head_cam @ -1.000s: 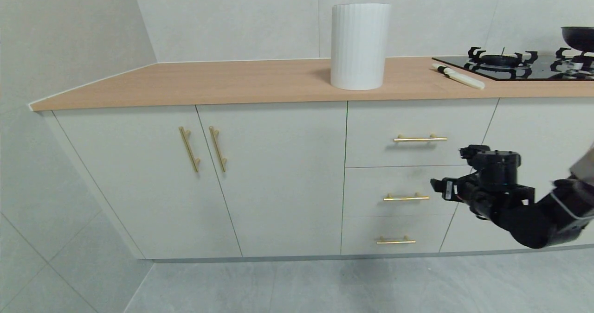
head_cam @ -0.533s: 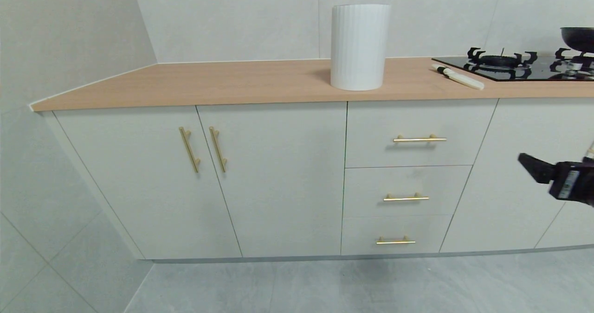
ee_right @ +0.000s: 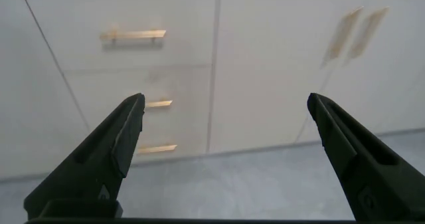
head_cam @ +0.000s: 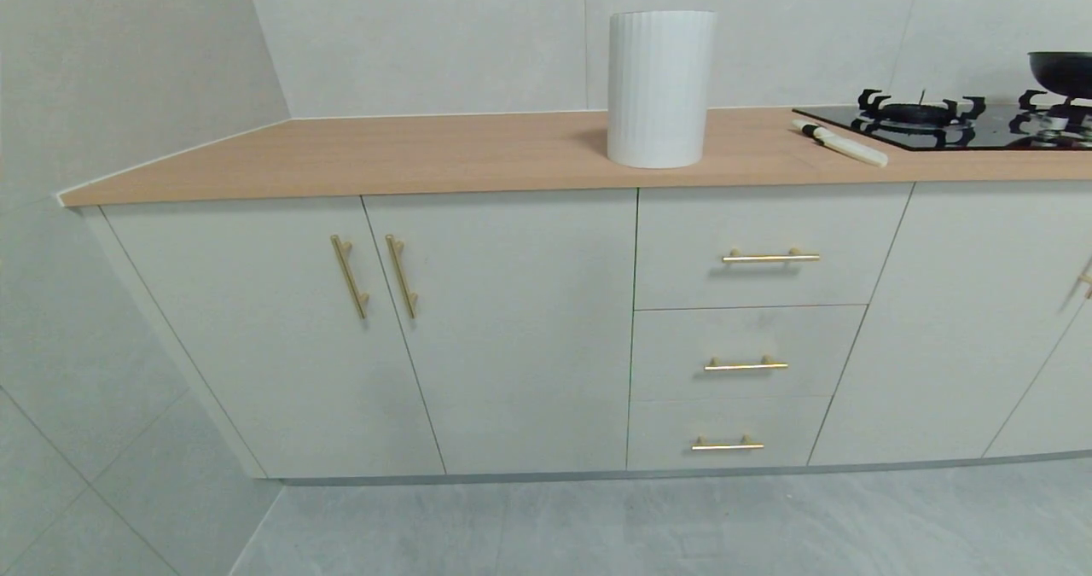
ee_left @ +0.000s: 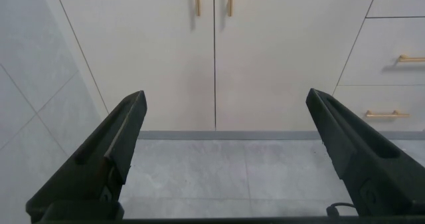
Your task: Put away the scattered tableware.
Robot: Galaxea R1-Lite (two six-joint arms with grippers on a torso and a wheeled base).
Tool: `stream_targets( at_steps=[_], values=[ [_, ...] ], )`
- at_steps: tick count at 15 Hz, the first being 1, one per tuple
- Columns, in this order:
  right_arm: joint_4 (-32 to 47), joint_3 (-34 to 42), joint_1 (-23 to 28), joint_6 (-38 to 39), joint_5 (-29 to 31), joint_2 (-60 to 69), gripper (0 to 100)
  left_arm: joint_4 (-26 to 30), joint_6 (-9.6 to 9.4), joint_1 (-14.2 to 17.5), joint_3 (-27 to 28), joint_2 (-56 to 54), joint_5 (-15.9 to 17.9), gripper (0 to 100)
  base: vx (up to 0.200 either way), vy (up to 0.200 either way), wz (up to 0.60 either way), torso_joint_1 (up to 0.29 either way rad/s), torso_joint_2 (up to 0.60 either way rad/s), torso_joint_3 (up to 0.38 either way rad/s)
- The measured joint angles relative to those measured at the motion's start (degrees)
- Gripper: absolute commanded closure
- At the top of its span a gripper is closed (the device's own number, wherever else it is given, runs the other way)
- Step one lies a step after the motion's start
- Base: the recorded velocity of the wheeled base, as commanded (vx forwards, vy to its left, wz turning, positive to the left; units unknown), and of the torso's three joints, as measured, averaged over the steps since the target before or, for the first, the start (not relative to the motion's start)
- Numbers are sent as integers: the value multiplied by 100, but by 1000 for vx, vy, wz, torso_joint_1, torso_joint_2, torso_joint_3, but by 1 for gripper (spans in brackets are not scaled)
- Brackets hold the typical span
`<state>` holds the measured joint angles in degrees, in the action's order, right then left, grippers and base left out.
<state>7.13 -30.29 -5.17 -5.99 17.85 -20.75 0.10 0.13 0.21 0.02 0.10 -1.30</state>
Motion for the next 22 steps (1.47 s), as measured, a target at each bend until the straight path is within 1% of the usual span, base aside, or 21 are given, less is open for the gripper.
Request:
stream_targets(
  at_steps=[1, 3, 6, 8, 9, 12, 13, 14, 16, 18, 22],
  values=[
    [404, -79, 106, -77, 2, 477, 0, 0, 2, 0, 0, 0, 0, 0, 0, 0, 0, 0, 0, 0],
    [920, -138, 291, -151, -56, 1189, 0, 0, 2, 0, 0, -2, 0, 0, 0, 0, 0, 0, 0, 0],
    [1079, 133, 484, -115, -523, 1827, 0, 0, 2, 0, 0, 0, 0, 0, 0, 0, 0, 0, 0, 0],
    [896, 544, 507, 29, -736, 1990, 0, 0, 2, 0, -2, 0, 0, 0, 0, 0, 0, 0, 0, 0],
    [575, 869, 514, 110, -934, 2024, 0, 0, 2, 0, -2, 0, 0, 0, 0, 0, 0, 0, 0, 0],
    [-1107, 2194, 517, 233, -1465, 2075, 0, -2, 2, 0, -2, -2, 0, 0, 0, 0, 0, 0, 0, 0],
    [-1545, 2567, 517, 279, -1676, 2082, 0, -2, 2, 0, -2, -2, 0, 0, 0, 0, 0, 0, 0, 0],
    [-1571, 2801, 517, 405, -1794, 2086, 0, 0, 2, 0, -2, -2, 0, 0, 0, 0, 0, 0, 0, 0],
    [-1314, 2977, 517, 556, -1822, 2091, 0, 0, 0, 0, -2, 0, 0, 0, 0, 0, 0, 0, 0, 0],
    [-874, 3003, 517, 599, -1816, 2093, 0, 0, 2, 0, -2, -2, 0, 0, 0, 0, 0, 0, 0, 0],
    [-713, 3027, 517, 588, -1805, 2093, 0, 0, 2, 0, 0, -2, 0, 0, 0, 0, 0, 0, 0, 0]
  ],
)
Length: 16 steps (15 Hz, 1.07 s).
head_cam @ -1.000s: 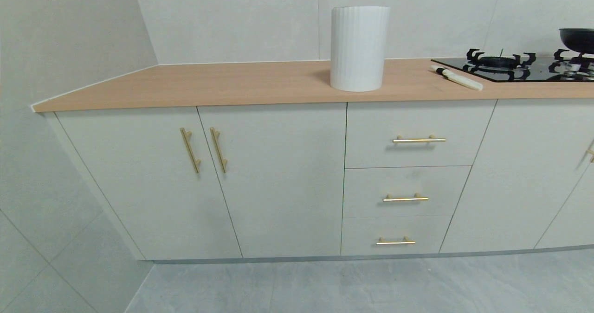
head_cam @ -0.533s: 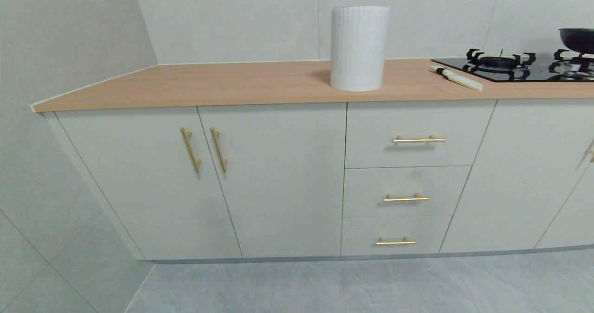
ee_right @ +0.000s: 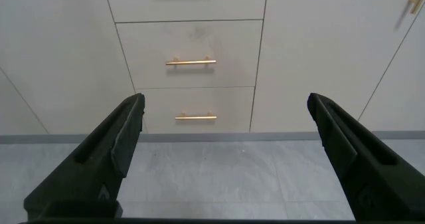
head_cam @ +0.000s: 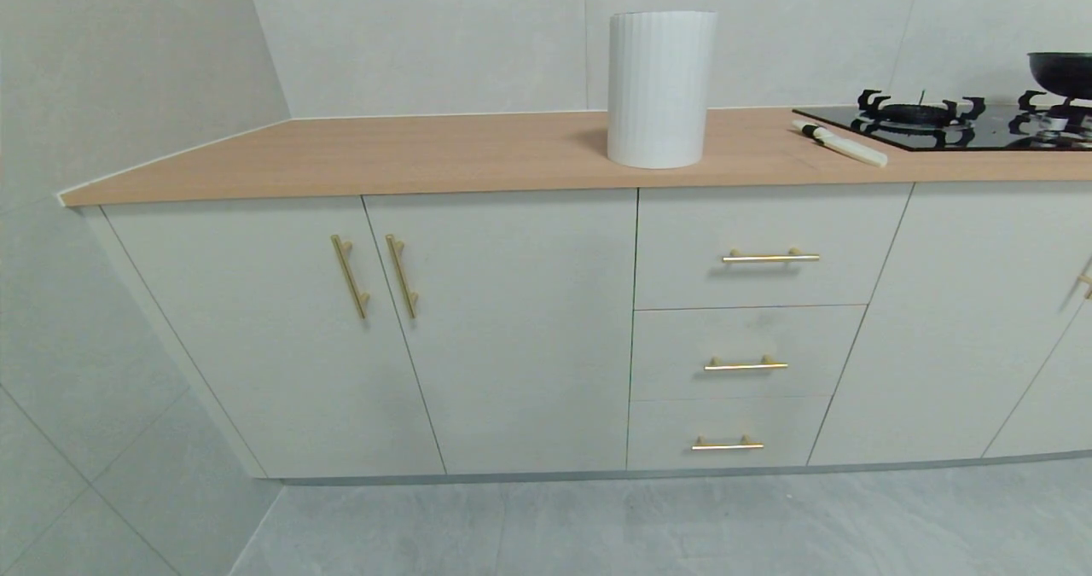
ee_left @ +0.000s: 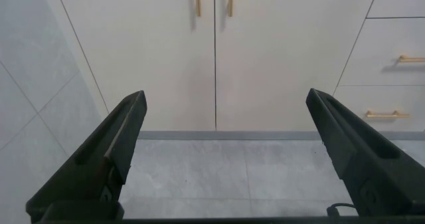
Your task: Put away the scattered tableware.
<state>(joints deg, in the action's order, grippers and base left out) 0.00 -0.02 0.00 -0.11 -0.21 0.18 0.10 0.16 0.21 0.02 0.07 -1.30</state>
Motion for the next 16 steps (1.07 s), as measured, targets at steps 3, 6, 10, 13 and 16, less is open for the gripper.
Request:
stream_targets(
  at_steps=[3, 6, 10, 13, 16],
  values=[
    [10, 2, 0, -5, 2, 0, 0, 0, 0, 0, -2, 0, 0, 0, 0, 0, 0, 0, 0, 0],
    [16, 2, 0, -2, 2, -2, 0, 0, -6, 0, 0, 0, 0, 0, 0, 0, 0, 0, 0, 0],
    [24, 2, 0, -2, 5, -2, 0, 0, -11, 0, -2, 2, 0, 0, 0, 0, 0, 0, 0, 0],
    [27, 2, 0, -10, 0, -2, 0, -2, -9, 0, -2, 2, 0, 0, 200, 0, 0, 4, 1, 4],
    [32, 2, 2, -13, -9, -2, 0, 4, -13, 0, -2, 2, 0, 0, 200, 0, 0, 4, 4, 2]
  ],
)
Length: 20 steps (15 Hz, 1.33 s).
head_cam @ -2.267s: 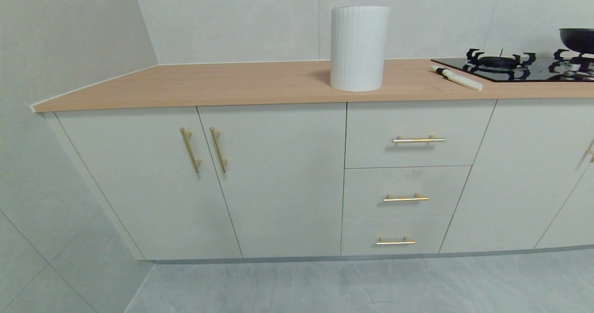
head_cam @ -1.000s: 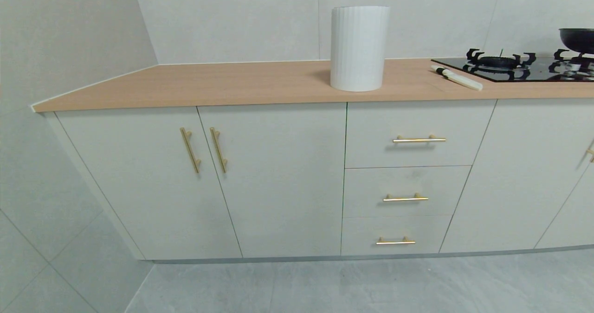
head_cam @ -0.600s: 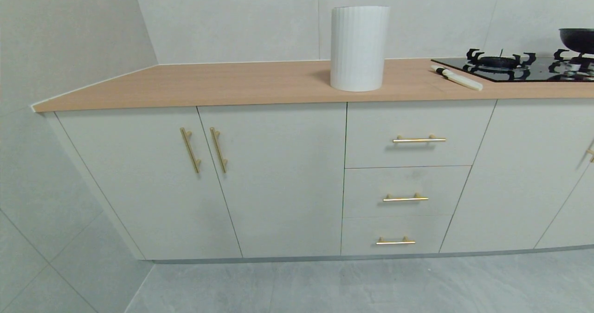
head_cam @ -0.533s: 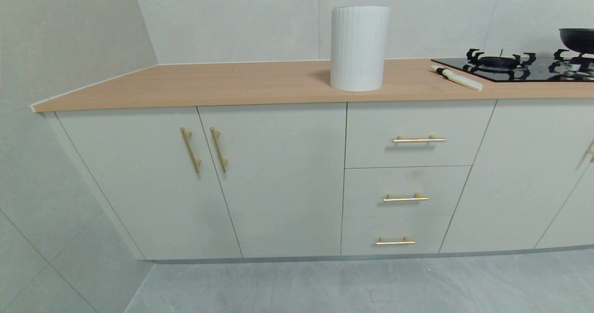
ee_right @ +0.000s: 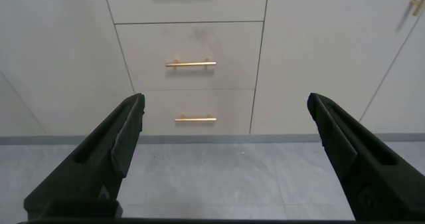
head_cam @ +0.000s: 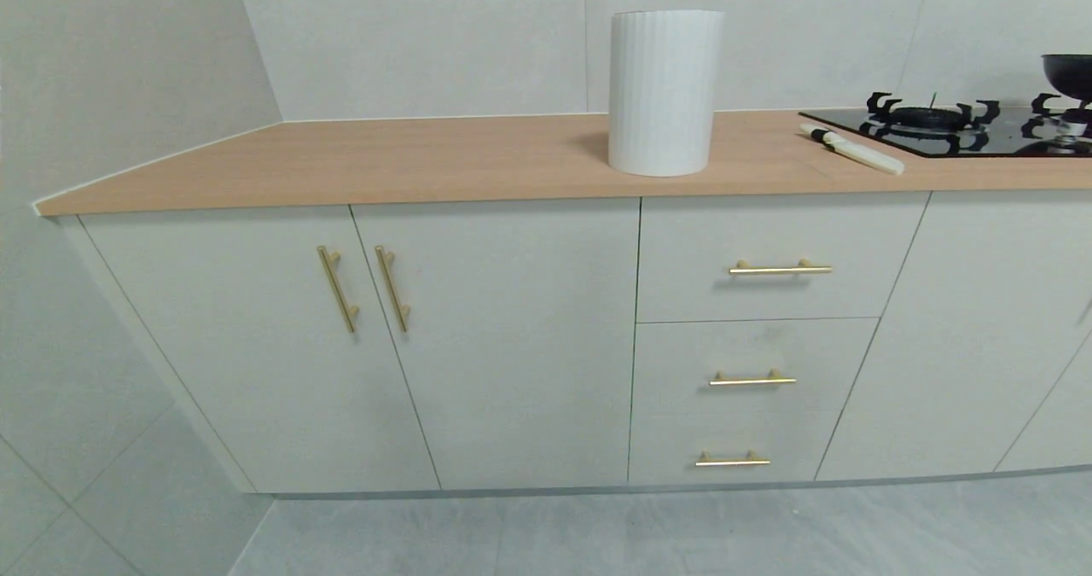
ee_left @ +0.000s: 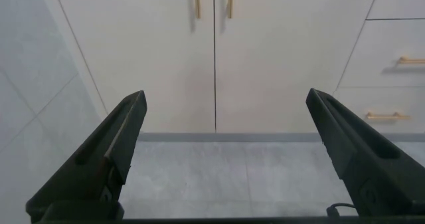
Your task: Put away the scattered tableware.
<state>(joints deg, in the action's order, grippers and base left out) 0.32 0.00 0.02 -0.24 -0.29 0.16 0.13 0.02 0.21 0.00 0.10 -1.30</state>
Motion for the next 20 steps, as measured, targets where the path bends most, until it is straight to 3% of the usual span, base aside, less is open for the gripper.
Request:
stream_targets(
  at_steps=[15, 20],
  values=[
    [1, 0, -2, 9, -2, -6, 0, 0, 5, 0, 0, 0, 0, 0, 200, 0, 0, 2, 4, 3],
    [1, 0, -2, 11, -2, -9, 0, -6, 5, 0, 0, 0, 0, 0, 0, 0, 0, 0, 0, 0]
  ],
)
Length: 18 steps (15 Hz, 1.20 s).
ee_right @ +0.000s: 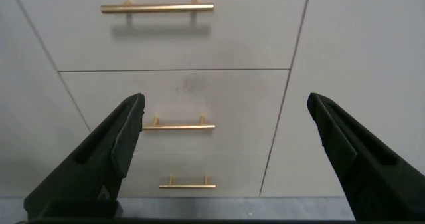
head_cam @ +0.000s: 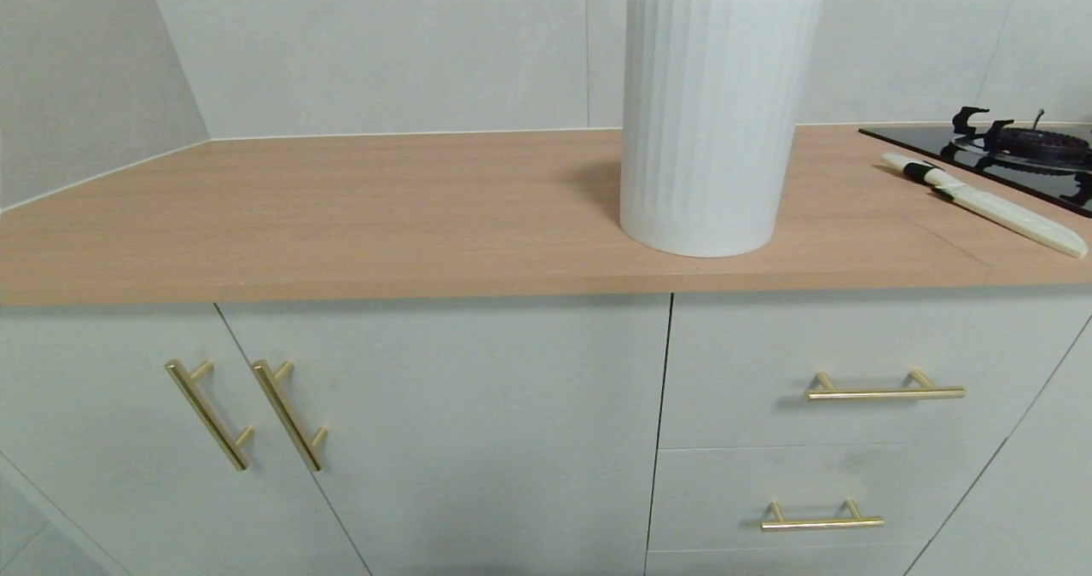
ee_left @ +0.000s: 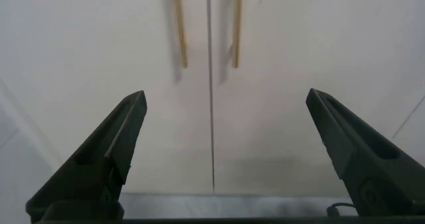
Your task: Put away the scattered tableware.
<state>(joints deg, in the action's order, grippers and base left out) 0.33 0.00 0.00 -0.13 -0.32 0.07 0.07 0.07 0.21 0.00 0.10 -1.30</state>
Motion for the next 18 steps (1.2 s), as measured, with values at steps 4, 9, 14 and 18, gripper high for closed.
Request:
stream_targets(
  at_steps=[4, 9, 14, 18],
  values=[
    [0, 0, 0, -2, 0, 0, 0, 2, 0, 0, 0, 0, 0, 0, 0, 0, 0, 0, 0, 0],
    [2, 0, 0, -2, -1, 0, 0, 0, 0, 4, 2, 0, 0, 0, 0, -160, 0, 2, 2, 3],
    [2, 0, 5, 0, -1, 0, 0, 0, 0, 0, 0, 0, 2, 0, 0, -200, 0, 6, 3, 3],
    [0, 0, -5, 0, 0, 0, 0, -2, 6, 4, 0, 0, 2, 0, 0, 0, 0, 0, 0, 0]
  ],
)
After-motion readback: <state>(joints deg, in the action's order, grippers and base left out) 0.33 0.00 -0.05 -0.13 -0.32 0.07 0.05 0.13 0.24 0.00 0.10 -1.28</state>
